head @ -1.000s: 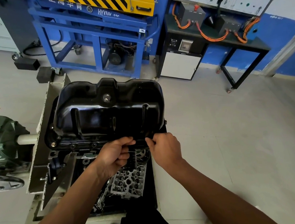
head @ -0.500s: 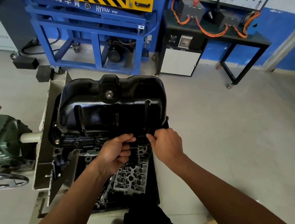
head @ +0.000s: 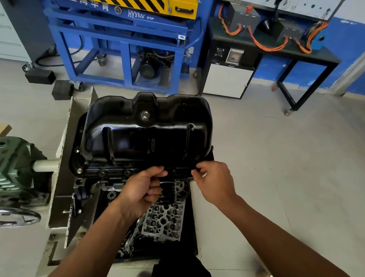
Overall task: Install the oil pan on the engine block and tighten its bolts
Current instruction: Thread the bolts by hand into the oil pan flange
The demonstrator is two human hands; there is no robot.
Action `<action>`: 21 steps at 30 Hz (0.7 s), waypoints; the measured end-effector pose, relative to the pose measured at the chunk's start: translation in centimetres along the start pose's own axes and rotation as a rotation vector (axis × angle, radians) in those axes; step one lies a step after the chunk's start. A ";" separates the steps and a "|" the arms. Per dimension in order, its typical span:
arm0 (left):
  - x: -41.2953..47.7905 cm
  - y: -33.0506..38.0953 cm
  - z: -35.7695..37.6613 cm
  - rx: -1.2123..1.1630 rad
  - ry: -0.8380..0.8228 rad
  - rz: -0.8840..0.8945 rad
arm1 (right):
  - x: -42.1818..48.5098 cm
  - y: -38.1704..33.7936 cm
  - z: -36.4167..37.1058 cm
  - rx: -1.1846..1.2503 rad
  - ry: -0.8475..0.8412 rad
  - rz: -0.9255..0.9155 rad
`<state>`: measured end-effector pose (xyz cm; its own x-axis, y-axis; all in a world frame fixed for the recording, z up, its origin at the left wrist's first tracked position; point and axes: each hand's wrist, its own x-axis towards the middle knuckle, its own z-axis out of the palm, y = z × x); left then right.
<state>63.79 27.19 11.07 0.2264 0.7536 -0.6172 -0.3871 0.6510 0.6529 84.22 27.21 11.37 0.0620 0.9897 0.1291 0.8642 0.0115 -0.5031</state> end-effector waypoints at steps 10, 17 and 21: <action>0.0 -0.2 0.3 -0.010 -0.006 0.016 | 0.1 0.5 -0.4 0.095 -0.055 -0.154; 0.5 -0.4 0.5 -0.009 -0.001 0.009 | 0.4 0.4 -0.7 -0.033 -0.098 -0.144; 0.9 -0.5 0.6 -0.010 0.007 0.014 | 0.2 0.1 -1.0 -0.016 -0.114 -0.161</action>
<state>64.71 27.62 10.44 0.2146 0.7621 -0.6109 -0.3995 0.6392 0.6571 84.83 27.23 12.20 -0.1341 0.9850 0.1085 0.8661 0.1696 -0.4702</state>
